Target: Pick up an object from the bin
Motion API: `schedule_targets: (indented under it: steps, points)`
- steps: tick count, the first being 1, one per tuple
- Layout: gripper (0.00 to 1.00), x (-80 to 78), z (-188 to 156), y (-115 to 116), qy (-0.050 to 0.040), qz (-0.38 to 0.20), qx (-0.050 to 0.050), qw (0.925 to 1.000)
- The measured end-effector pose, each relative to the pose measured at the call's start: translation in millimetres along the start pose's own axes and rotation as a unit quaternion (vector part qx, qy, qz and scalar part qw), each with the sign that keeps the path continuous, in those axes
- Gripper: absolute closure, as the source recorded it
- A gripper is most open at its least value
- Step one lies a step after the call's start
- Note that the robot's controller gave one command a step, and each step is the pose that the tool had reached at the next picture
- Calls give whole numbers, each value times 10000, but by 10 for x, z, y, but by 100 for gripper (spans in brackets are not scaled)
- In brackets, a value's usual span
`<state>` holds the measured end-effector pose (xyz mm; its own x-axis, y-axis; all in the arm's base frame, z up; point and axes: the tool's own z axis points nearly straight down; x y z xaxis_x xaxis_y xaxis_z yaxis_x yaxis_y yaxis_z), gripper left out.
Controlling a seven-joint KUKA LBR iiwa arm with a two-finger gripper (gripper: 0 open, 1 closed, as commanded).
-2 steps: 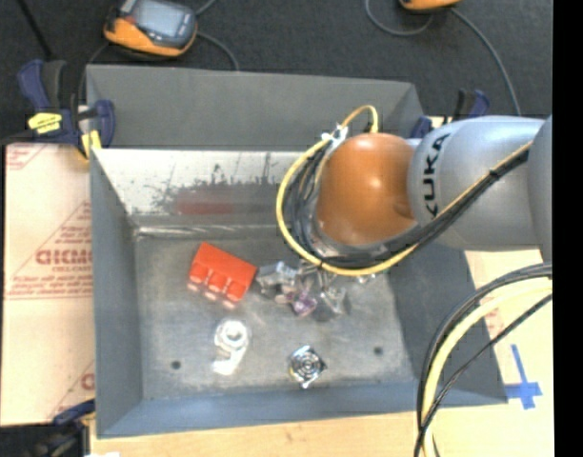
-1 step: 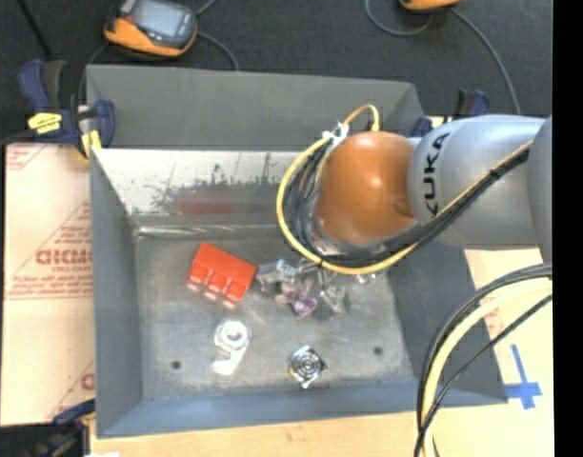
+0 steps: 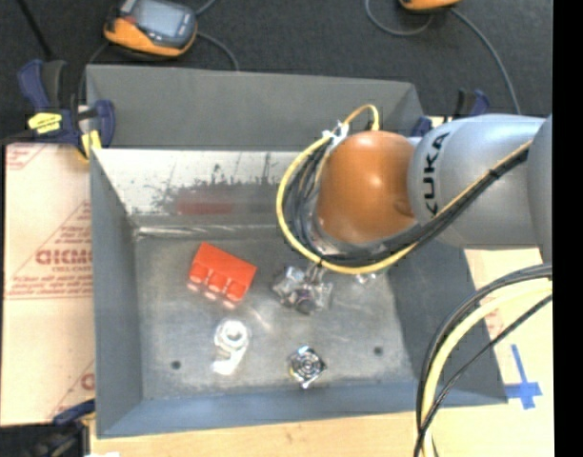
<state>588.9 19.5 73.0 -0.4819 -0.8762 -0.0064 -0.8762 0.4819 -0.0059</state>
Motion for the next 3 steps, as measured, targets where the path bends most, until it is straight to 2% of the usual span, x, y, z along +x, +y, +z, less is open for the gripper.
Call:
schedule_targets:
  steps: [1, 2, 3]
  points:
    - [100, -5, -244, -20, 12, 34, -2, 10000]
    - [100, -16, -834, -51, 6, 62, 14, 10000]
    - [100, -23, -1237, -77, 11, 86, 6, 10000]
